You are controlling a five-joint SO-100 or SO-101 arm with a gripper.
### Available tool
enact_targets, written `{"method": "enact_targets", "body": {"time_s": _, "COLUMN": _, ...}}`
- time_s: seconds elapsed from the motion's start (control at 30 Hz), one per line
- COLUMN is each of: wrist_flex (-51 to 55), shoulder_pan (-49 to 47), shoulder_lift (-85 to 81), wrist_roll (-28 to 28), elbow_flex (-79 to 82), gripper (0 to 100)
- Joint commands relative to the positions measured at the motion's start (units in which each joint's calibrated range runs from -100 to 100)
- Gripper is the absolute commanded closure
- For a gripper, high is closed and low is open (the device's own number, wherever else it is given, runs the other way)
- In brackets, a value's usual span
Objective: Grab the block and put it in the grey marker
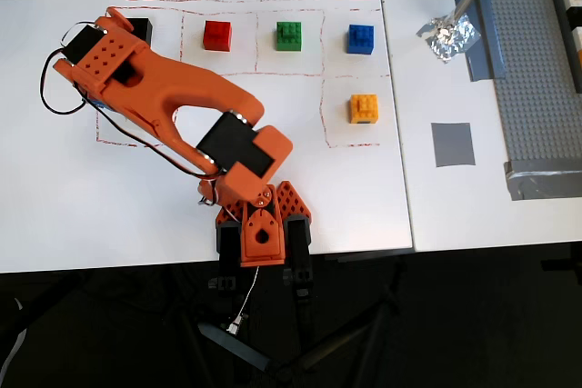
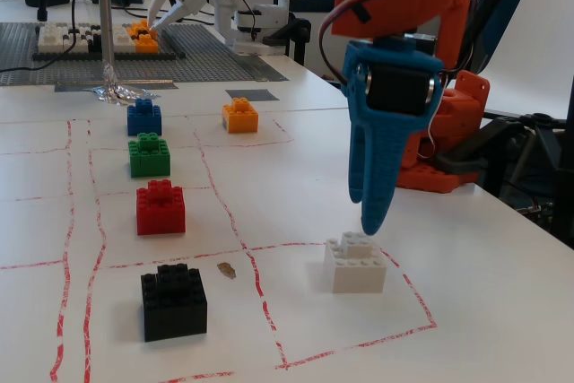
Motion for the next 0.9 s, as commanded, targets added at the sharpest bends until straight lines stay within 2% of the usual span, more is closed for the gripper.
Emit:
{"method": "enact_targets", "body": {"time_s": 0.0, "wrist_flex": -1.13, "shoulder_pan": -0.26, "shoulder_lift": -0.92, "wrist_roll": 0.83, "elbow_flex": -2.6, "gripper": 71}}
{"method": "enact_targets", "body": {"time_s": 0.63, "wrist_flex": -4.32, "shoulder_pan": 1.5, "shoulder_lift": 11.66, "wrist_roll": -0.2, "elbow_flex": -5.32, "gripper": 70}}
{"method": "enact_targets", "body": {"time_s": 0.8, "wrist_flex": -6.6, "shoulder_pan": 1.32, "shoulder_lift": 13.64, "wrist_roll": -0.44, "elbow_flex": -5.5, "gripper": 73}}
{"method": "enact_targets", "body": {"time_s": 0.87, "wrist_flex": -8.32, "shoulder_pan": 1.15, "shoulder_lift": 13.99, "wrist_roll": -0.05, "elbow_flex": -5.32, "gripper": 77}}
